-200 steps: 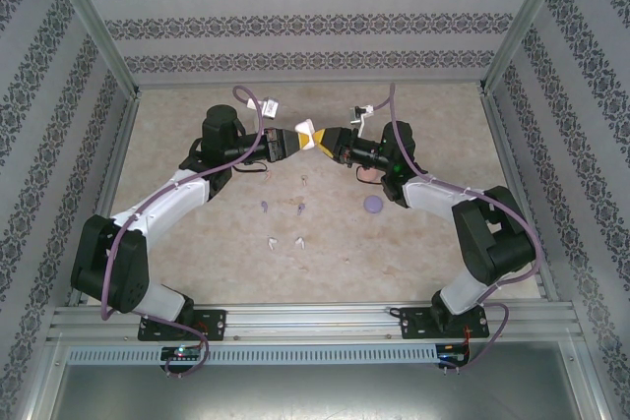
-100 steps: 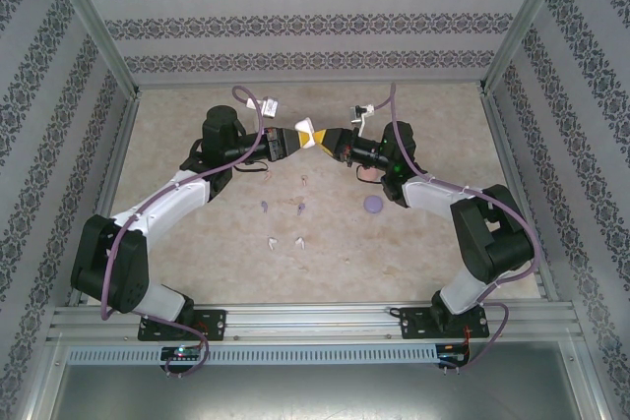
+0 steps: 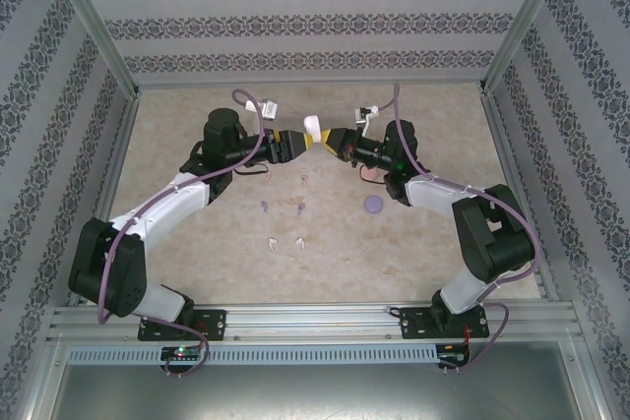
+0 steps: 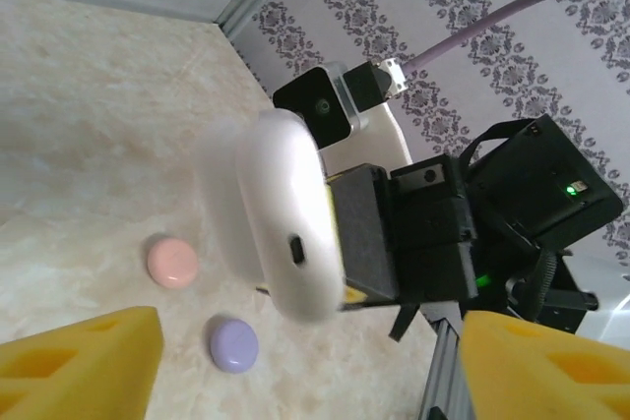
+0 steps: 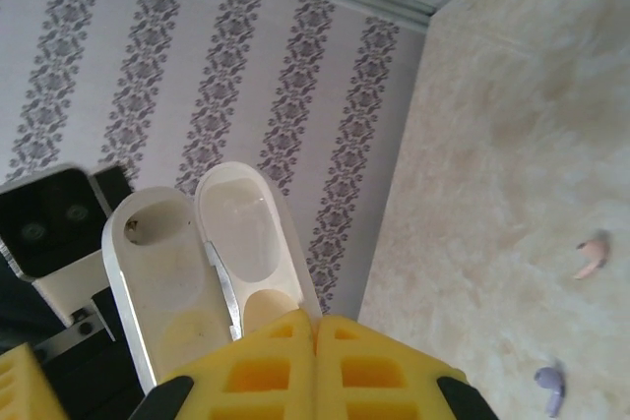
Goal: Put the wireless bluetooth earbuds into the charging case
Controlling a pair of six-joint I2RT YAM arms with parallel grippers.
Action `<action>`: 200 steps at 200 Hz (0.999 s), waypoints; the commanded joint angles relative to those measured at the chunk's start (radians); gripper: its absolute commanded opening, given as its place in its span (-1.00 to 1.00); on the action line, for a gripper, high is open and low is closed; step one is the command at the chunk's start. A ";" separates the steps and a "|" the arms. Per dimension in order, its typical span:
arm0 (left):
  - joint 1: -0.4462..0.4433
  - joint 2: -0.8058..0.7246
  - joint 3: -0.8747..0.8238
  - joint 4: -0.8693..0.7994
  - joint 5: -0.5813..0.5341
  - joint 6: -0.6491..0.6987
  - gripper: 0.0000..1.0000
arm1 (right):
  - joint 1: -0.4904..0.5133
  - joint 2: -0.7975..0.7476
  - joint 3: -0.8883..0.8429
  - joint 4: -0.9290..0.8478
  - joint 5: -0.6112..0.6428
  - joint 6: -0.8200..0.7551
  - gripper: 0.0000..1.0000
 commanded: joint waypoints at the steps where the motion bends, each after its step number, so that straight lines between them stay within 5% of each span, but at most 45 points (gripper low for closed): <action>1: 0.001 -0.067 0.026 -0.124 -0.051 0.102 0.71 | -0.028 -0.018 -0.002 -0.079 0.013 -0.087 -1.00; 75: 0.040 0.044 0.337 -0.702 -0.005 0.493 0.85 | -0.037 -0.044 0.170 -0.646 0.053 -0.582 -1.00; 136: 0.062 0.201 0.538 -0.969 0.040 0.685 0.81 | -0.011 -0.038 0.305 -1.002 0.105 -0.975 -1.00; 200: 0.074 0.360 0.724 -1.202 0.133 0.820 0.64 | 0.000 -0.073 0.354 -1.111 0.032 -1.076 -1.00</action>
